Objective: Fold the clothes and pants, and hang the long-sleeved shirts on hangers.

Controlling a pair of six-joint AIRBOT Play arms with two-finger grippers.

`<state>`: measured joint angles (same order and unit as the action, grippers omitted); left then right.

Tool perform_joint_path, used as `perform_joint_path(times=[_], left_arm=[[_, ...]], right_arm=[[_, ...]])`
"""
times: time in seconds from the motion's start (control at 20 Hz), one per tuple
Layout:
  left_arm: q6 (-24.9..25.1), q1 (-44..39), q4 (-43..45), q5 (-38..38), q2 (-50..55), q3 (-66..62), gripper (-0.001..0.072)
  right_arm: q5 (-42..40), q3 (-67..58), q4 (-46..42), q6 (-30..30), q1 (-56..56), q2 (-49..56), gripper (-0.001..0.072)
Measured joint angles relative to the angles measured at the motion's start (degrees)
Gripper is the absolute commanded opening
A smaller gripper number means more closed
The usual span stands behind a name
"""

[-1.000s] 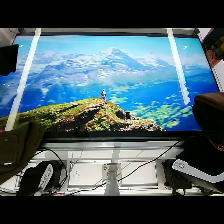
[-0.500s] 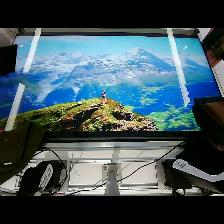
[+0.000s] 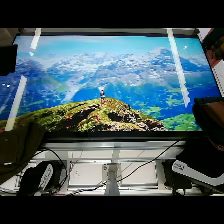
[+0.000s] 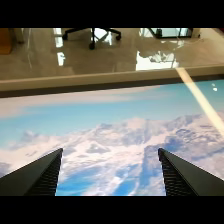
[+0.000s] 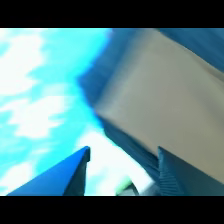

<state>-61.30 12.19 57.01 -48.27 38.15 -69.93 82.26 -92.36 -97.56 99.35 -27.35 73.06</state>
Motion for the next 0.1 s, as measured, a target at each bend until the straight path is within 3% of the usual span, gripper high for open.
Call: perform_joint_path(times=[0.1], left_arm=[[0.0, 0.0, 0.0, 0.0, 0.0, 0.0, 0.0693]], right_arm=[[-4.9, 0.0, 0.2, -0.1, 8.3, 0.0, 0.0447]])
